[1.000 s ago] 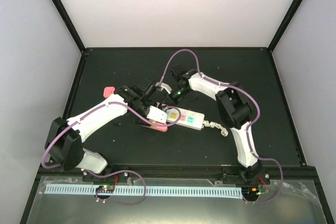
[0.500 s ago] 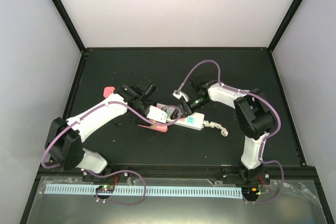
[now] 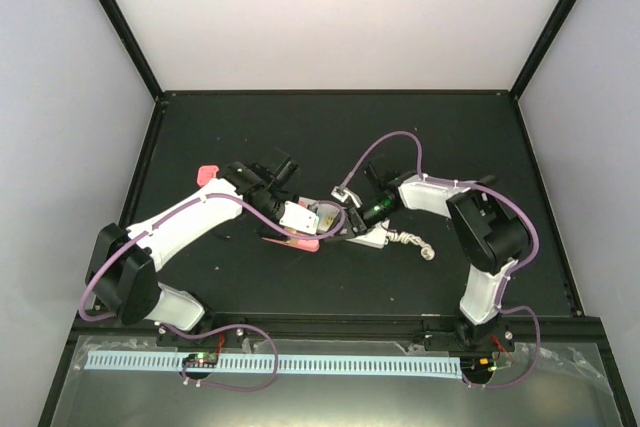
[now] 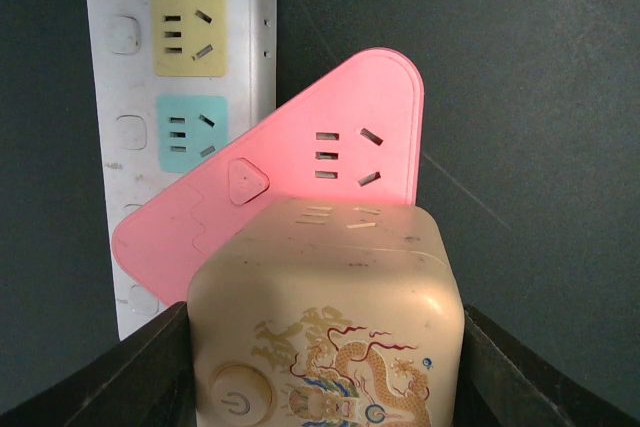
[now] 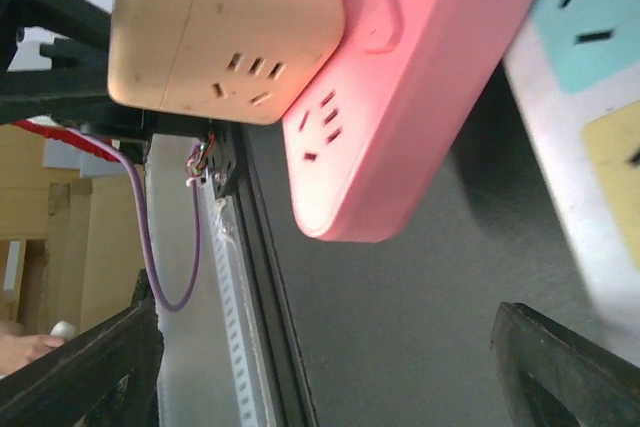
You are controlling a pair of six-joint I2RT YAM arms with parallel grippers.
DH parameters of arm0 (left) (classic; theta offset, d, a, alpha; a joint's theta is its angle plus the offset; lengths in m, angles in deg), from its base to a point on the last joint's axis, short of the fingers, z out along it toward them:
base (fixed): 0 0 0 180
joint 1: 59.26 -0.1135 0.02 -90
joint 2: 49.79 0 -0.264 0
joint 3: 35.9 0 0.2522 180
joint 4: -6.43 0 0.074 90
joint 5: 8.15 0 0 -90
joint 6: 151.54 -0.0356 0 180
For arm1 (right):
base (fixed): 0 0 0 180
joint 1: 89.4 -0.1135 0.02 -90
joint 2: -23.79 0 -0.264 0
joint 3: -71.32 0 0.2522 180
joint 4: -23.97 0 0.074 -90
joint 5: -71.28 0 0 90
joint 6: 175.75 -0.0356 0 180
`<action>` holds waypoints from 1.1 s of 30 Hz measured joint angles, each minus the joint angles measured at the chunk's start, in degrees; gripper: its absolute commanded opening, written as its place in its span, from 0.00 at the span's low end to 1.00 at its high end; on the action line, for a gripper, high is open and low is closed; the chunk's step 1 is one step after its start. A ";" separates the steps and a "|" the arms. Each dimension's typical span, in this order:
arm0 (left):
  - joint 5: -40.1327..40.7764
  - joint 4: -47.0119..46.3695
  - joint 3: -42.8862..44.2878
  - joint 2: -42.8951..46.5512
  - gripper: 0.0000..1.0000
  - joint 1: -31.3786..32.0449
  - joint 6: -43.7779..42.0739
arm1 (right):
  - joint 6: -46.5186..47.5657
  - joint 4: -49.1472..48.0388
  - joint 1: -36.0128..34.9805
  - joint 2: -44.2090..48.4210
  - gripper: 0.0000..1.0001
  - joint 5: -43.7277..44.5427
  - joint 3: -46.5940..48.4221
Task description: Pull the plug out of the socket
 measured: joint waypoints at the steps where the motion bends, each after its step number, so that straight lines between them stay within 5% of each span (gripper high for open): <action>1: -0.02 0.00 0.02 0.00 0.23 0.00 0.02 | 0.37 0.63 -0.11 0.42 0.95 0.09 0.02; 21: 0.09 -1.18 -0.09 -0.26 0.29 0.02 2.10 | 7.56 11.54 0.28 -0.04 1.00 5.66 1.40; 33: 1.09 -5.09 -0.39 -1.53 0.36 0.00 3.67 | 7.63 10.71 2.93 -1.25 0.92 9.68 6.32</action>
